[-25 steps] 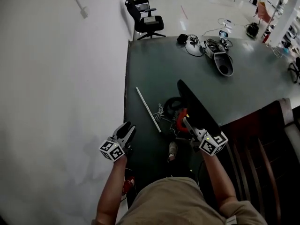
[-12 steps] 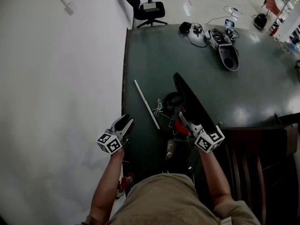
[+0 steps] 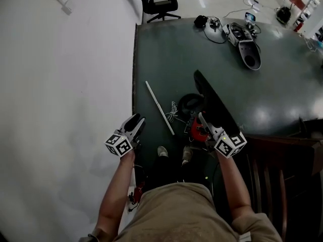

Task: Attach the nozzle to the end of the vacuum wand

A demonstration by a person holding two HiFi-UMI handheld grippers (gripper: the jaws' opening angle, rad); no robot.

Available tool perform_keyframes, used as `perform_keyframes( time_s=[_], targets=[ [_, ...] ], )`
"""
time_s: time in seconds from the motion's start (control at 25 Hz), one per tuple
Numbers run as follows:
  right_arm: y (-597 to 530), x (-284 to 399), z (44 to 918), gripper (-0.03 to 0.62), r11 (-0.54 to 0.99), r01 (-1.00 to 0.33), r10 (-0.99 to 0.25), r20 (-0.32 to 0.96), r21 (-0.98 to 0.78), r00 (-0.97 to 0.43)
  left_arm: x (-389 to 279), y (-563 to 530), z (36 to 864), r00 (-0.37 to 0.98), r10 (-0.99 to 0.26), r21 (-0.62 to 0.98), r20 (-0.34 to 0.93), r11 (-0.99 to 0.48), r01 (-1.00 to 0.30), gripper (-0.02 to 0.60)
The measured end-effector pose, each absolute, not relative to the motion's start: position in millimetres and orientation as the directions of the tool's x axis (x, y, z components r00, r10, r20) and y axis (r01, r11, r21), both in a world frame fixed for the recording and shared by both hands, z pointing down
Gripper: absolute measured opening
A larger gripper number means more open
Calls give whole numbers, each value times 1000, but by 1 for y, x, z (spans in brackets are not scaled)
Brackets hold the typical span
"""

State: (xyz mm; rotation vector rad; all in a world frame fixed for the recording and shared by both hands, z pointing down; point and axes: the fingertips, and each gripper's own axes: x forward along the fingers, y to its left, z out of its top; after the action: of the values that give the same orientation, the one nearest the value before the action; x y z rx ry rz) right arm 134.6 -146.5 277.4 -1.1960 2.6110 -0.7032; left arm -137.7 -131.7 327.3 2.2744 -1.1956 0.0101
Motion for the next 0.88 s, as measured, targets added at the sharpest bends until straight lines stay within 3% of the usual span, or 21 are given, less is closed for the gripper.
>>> perform_keyframes(
  time_s=[0.52, 0.88],
  targets=[
    [-210, 71, 301, 184, 489, -727, -796, 93, -482, -598, -192, -228, 415, 646, -685, 528, 338, -429, -732, 175],
    [-306, 13, 362, 183, 421, -783, -833, 146, -458, -533, -256, -337, 559, 597, -644, 530, 479, -330, -781, 175]
  ],
)
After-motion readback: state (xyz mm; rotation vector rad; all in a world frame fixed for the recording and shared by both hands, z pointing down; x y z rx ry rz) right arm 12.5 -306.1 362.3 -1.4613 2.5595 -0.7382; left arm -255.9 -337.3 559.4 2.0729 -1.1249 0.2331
